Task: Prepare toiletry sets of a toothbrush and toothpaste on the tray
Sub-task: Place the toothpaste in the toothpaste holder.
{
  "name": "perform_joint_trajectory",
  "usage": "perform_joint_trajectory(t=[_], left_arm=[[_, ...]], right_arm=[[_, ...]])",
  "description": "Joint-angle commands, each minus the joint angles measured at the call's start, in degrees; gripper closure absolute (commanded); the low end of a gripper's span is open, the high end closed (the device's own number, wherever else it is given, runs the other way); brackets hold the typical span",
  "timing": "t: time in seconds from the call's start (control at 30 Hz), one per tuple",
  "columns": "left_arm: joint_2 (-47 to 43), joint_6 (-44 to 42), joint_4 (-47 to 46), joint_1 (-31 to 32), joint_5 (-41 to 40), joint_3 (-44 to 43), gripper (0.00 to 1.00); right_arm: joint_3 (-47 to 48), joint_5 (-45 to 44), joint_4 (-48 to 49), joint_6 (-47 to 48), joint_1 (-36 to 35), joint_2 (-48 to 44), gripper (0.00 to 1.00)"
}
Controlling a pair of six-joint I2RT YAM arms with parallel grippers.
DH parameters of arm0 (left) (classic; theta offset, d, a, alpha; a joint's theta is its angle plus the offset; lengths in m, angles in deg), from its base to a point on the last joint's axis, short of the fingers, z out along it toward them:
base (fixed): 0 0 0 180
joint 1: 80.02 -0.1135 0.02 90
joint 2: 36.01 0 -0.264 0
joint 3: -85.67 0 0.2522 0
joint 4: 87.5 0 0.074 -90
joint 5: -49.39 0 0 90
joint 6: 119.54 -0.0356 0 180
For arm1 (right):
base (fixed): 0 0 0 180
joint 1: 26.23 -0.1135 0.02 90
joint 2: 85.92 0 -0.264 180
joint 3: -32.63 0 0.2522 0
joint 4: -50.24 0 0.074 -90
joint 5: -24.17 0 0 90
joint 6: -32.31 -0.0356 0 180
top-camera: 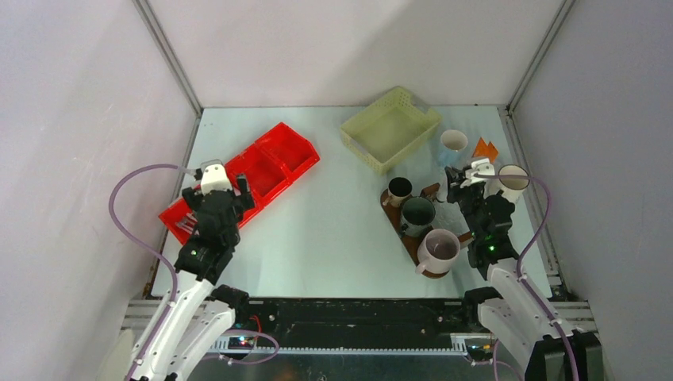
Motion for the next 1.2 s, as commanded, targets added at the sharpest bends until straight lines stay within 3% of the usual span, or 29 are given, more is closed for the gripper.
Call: perform_joint_trajectory(t=[0.0, 1.17], left_arm=[[-0.2, 0.9, -4.2, -1.0, -0.5, 0.4, 0.00], [-1.4, -0.8, -6.4, -1.7, -0.6, 2.3, 0.00]], right_arm=[[-1.0, 1.3, 10.2, -1.7, 0.7, -1.3, 1.00], [-5.9, -2.4, 15.4, -4.3, 1.3, 1.8, 0.98]])
